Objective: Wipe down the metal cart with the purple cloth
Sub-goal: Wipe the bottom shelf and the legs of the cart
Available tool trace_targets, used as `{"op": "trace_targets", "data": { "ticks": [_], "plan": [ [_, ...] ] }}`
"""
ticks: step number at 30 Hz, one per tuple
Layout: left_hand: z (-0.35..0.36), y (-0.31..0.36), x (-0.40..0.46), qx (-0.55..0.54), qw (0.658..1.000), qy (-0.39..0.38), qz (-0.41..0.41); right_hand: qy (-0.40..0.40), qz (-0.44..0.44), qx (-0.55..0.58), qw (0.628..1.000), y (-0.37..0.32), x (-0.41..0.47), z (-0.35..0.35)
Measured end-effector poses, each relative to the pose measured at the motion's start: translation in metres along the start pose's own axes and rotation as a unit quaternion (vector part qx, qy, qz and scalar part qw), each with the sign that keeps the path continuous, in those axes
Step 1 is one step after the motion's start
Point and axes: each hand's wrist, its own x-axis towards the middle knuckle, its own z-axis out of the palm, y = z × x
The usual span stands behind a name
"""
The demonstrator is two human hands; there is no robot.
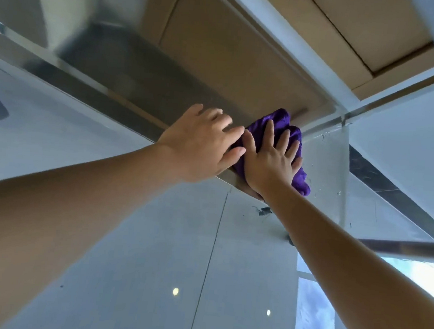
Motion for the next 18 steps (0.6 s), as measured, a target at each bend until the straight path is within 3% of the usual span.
{"op": "trace_targets", "data": {
  "ticks": [5,8,10,13,15,18],
  "plan": [
    [-0.004,0.003,0.000,-0.005,1.000,-0.016,0.001,0.022,-0.079,-0.023,0.996,0.011,-0.034,0.007],
    [-0.008,0.014,0.000,0.066,0.998,0.008,-0.005,0.064,-0.162,-0.026,0.984,0.019,-0.045,0.012],
    [-0.012,0.031,0.006,0.100,0.994,-0.043,-0.026,0.069,-0.197,-0.016,0.978,0.023,-0.041,0.011],
    [-0.005,0.060,0.010,0.052,0.993,-0.076,-0.075,0.066,-0.260,-0.051,0.962,0.032,-0.031,0.011],
    [0.002,0.059,0.005,-0.015,0.995,-0.045,-0.093,0.081,-0.288,-0.056,0.953,0.040,-0.026,0.011],
    [0.012,0.049,-0.004,-0.011,0.999,-0.029,-0.041,0.115,-0.325,-0.029,0.938,0.053,-0.023,0.013]
  ]
}}
